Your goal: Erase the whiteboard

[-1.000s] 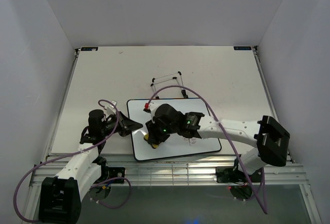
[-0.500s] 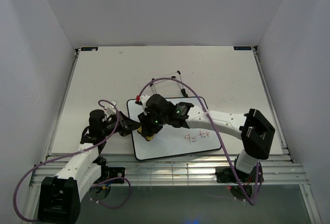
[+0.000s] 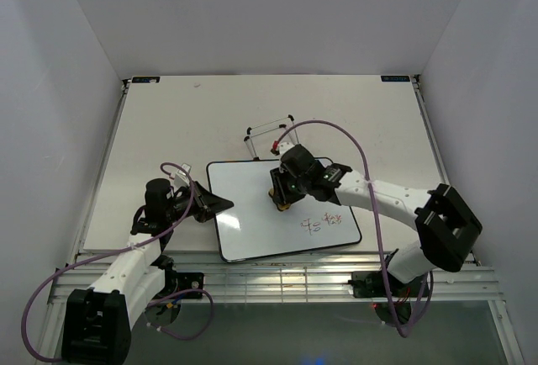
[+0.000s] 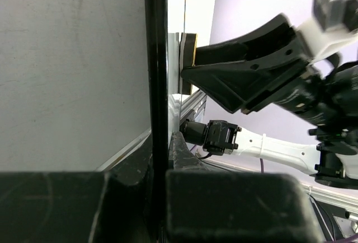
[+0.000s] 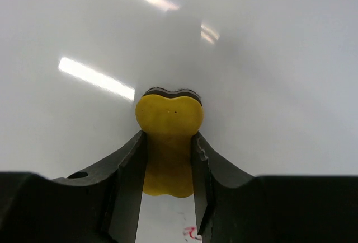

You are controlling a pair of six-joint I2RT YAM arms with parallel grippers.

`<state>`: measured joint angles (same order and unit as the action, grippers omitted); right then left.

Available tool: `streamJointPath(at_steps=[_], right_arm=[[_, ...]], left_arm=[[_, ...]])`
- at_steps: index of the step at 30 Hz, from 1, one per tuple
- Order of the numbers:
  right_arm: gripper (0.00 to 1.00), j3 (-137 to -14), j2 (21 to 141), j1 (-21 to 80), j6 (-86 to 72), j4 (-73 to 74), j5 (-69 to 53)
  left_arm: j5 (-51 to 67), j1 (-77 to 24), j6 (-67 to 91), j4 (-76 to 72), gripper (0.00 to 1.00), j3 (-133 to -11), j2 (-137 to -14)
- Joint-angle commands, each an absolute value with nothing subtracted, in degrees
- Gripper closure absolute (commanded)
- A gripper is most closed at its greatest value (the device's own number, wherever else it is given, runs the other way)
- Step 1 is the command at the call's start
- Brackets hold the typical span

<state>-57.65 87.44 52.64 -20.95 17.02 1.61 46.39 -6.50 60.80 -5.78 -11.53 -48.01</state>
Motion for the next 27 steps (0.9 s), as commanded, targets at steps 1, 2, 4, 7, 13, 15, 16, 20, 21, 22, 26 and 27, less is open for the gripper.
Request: streamJointPath(at_steps=[1,2,4,7,13,15,16,20,21,22,26,27], right_arm=[[0.81,-47.3,83.88,51.6,-21.0,26.54,4.75],[0.81,-45.46,82.37,51.24,-22.31,26.54,4.75],[0.81,-39.48,77.46,50.02,-23.72,26.89,4.22],[0.8,-32.29,70.61,47.12,-26.19,26.89,2.38],[0.79,-26.72,62.24,43.34,-29.18,27.16,0.62],[0.8,-25.58,61.7,41.5,-29.62,27.25,0.01],[0.8,-25.32,61.7,41.22,-29.53,26.9,-1.74],[0.82,-24.09,62.23,41.31,-29.09,24.61,-6.76],[0.83,-24.08,62.05,41.92,-29.18,24.09,-7.9],[0.84,-24.0,61.27,42.53,-29.35,23.3,-8.43],[0.84,-24.26,57.84,46.49,-31.99,20.31,-10.11],[0.84,-24.43,57.31,48.32,-33.21,19.69,-10.28]], left_arm=[[42.54,-6.68,56.16,-7.82,1.0,-14.85,-45.79],[42.45,-6.77,56.08,-7.82,1.0,-14.77,-45.62],[42.36,-6.77,56.07,-7.82,1.0,-14.59,-45.44],[42.01,-6.77,56.42,-7.82,1.0,-14.24,-45.0],[41.75,-6.77,57.13,-7.82,1.0,-14.15,-46.84],[41.84,-6.68,57.39,-8.08,1.0,-13.98,-47.89],[41.84,-6.77,57.39,-8.17,1.0,-13.89,-48.07],[41.75,-6.77,57.04,-8.17,1.0,-13.71,-47.73],[41.66,-6.77,56.95,-8.26,1.0,-13.71,-47.72],[41.57,-6.68,56.87,-8.26,1.0,-13.71,-47.72],[41.57,-6.77,56.78,-8.26,1.0,-13.89,-48.16],[41.57,-6.77,56.78,-8.26,1.0,-13.89,-48.16]])
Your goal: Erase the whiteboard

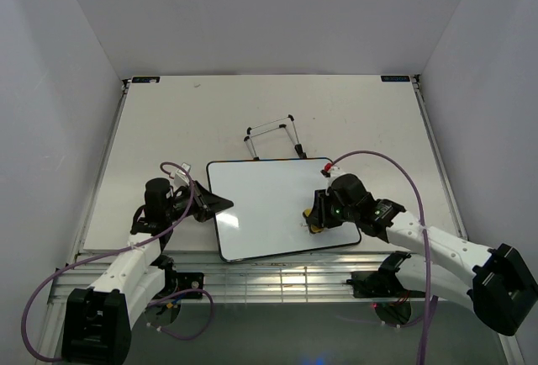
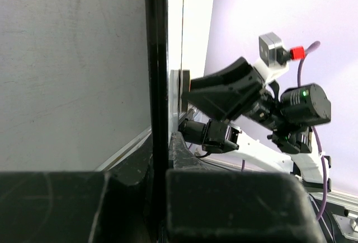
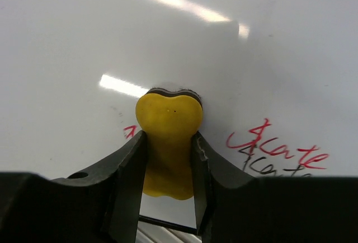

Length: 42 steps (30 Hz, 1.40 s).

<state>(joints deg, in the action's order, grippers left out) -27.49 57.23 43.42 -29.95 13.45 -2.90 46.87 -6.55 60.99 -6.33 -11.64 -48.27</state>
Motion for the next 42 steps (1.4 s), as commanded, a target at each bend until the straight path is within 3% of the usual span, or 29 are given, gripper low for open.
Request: streamJointPath(at_steps=[1,9,14,23,36,42], right_arm=[[0.84,-24.69,56.96,49.3,-33.57,18.99,-10.54],[0.84,-29.79,63.27,59.84,-35.24,16.7,-6.69],[0.83,-29.8,64.87,59.33,-35.59,22.4,1.65],[0.82,-24.09,57.13,41.85,-36.65,29.18,7.21],[0.82,-23.73,62.4,20.23,-33.49,27.42,4.67],[0.82,-24.0,62.14,18.19,-32.96,27.69,2.39]], left_arm=[[41.49,-6.68,56.78,-8.26,1.0,-13.89,-48.16],[41.13,-6.77,56.78,-8.17,1.0,-14.15,-47.81],[41.57,-6.77,56.69,-8.26,1.0,-14.24,-47.64],[41.4,-6.77,56.87,-8.17,1.0,-13.89,-47.29],[42.45,-6.77,57.57,-8.17,1.0,-13.89,-46.14],[42.63,-6.77,57.74,-8.26,1.0,-13.36,-45.26]])
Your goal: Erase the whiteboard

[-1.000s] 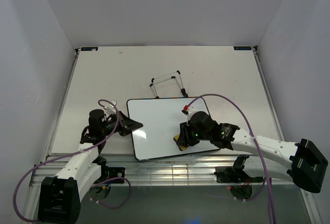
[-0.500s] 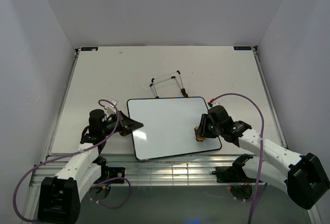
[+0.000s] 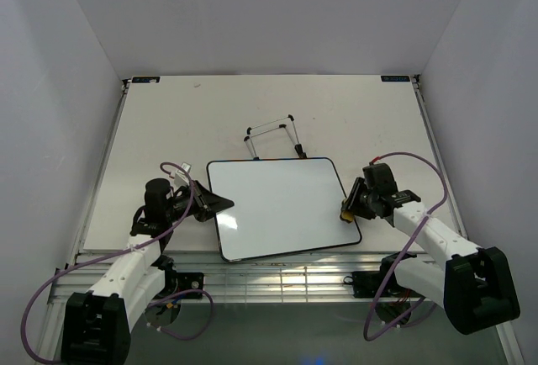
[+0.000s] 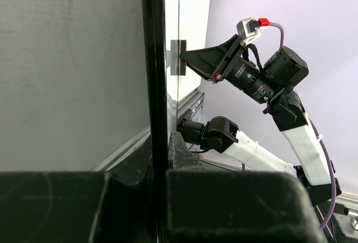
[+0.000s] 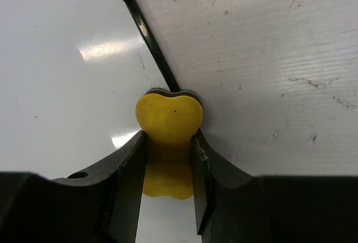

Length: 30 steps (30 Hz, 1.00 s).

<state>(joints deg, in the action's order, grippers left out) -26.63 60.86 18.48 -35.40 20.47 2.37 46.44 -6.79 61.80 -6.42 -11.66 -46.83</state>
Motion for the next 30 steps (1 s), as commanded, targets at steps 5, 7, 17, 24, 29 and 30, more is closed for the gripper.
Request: streamJointPath(at_steps=[5,7,17,24,29,30], right_arm=[[0.89,-23.29,63.9,19.15,-27.08,22.52,-12.29],[0.89,-22.24,62.5,21.87,-26.89,20.75,-15.29],[0.91,-28.98,66.79,38.21,-24.7,11.52,-21.35],[0.9,-34.54,74.6,35.35,-22.33,12.91,-13.97],[0.91,-33.23,76.73,22.8,-21.45,17.57,-11.87],[0.91,-31.48,76.12,21.2,-21.01,17.75,-11.87]], left_arm=[[42.8,-6.77,57.92,-8.52,1.0,-12.92,-45.0],[42.8,-6.77,58.09,-8.61,1.0,-12.83,-45.0],[42.71,-7.47,59.06,-8.53,1.0,-11.78,-44.39],[42.19,-7.73,58.98,-7.56,1.0,-11.51,-43.33],[42.36,-7.65,58.54,-6.33,1.0,-12.3,-42.63],[42.19,-7.73,58.45,-5.98,1.0,-12.48,-42.54]])
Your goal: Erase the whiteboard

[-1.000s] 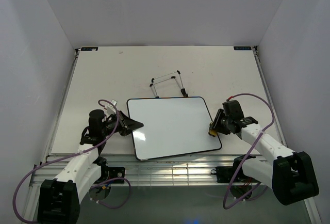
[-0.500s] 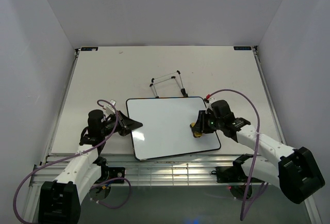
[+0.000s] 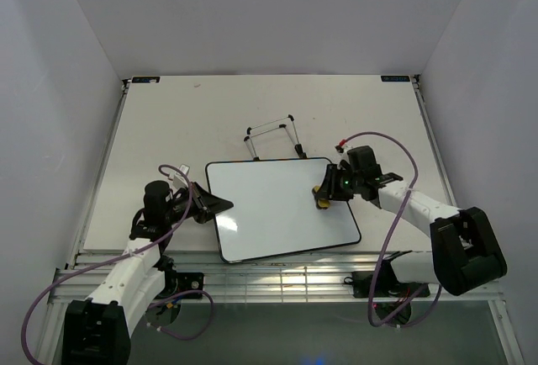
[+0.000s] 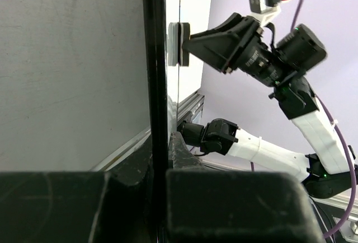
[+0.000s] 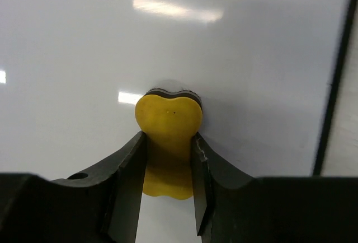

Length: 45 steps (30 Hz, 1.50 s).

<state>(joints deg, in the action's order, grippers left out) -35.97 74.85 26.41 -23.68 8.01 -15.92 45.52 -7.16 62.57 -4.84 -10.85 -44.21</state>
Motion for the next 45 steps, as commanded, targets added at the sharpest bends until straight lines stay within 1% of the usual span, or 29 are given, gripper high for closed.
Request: streamJointPath(at_steps=[1,6,10,13,14,19,22,23,25,26,27,29,30,32,33,36,39,40,41,45], right_arm=[[0.91,-30.59,75.33,19.7,-20.74,17.58,-12.04],[0.91,-27.25,69.62,9.85,-19.69,18.98,-14.23],[0.91,-31.88,65.49,8.35,-18.99,21.53,-14.59],[0.91,-36.2,63.46,8.09,-17.67,24.33,-11.26],[0.91,-39.0,63.98,7.39,-16.19,25.13,-9.77],[0.91,-44.82,67.23,5.02,-12.75,27.6,-5.72],[0.9,-46.23,70.39,3.96,-11.16,26.81,-0.02],[0.9,-46.67,73.36,2.74,-11.08,26.55,3.48],[0.89,-48.07,76.97,0.8,-10.99,25.84,2.3],[0.89,-48.77,80.82,-2.78,-10.9,25.75,0.63],[0.87,-49.48,82.51,-3.94,-10.9,25.75,-0.86],[0.8,-51.32,85.85,-6.14,-11.07,25.31,0.16],[0.7,-51.68,86.39,-6.59,-11.34,24.79,1.92],[0.67,-51.86,87.01,-6.86,-12.04,24.43,2.28],[0.61,-51.68,86.84,-6.86,-12.22,23.74,1.85],[0.55,-50.98,85.7,-6.86,-12.57,23.29,2.02],[0.47,-50.98,84.29,-6.86,-12.66,23.73,2.29],[0.39,-50.98,83.94,-6.94,-12.66,23.82,2.29],[0.35,-51.06,83.59,-6.94,-12.74,23.82,2.37],[0.33,-50.89,83.58,-6.94,-12.74,24.0,2.63]], left_arm=[[42.01,-7.73,58.19,-5.72,1.0,-12.57,-42.45],[41.22,-7.65,56.87,-3.52,1.0,-13.97,-43.15],[41.4,-7.73,56.95,-2.46,1.0,-15.11,-43.68],[40.78,-7.73,57.57,-0.88,1.0,-15.38,-43.77],[40.87,-7.65,57.66,-0.79,1.0,-15.55,-43.68],[42.54,-7.65,59.15,-0.88,1.0,-15.82,-41.49],[43.5,-7.73,60.46,-1.67,1.0,-16.0,-38.94],[43.77,-7.73,60.99,-2.54,1.0,-16.0,-37.28],[44.55,-7.73,63.18,-3.86,1.0,-15.56,-36.04],[45.87,-7.73,63.8,-5.96,1.0,-15.56,-35.77],[46.66,-7.73,64.33,-6.59,1.0,-15.64,-35.95],[47.72,-7.73,65.47,-7.29,1.0,-16.34,-35.86],[48.16,-7.73,65.57,-7.38,1.0,-16.7,-35.42],[48.86,-7.73,65.39,-7.47,1.0,-18.01,-35.33],[49.82,-7.73,65.39,-7.38,1.0,-18.63,-35.33],[51.32,-7.82,66.0,-7.38,1.0,-20.65,-35.16],[51.77,-7.74,66.27,-7.29,1.0,-23.1,-34.98],[51.94,-7.73,66.27,-7.21,1.0,-23.72,-34.98],[51.86,-7.82,66.36,-7.21,1.0,-24.77,-35.24],[51.68,-7.73,66.62,-7.29,1.0,-27.5,-36.12]])
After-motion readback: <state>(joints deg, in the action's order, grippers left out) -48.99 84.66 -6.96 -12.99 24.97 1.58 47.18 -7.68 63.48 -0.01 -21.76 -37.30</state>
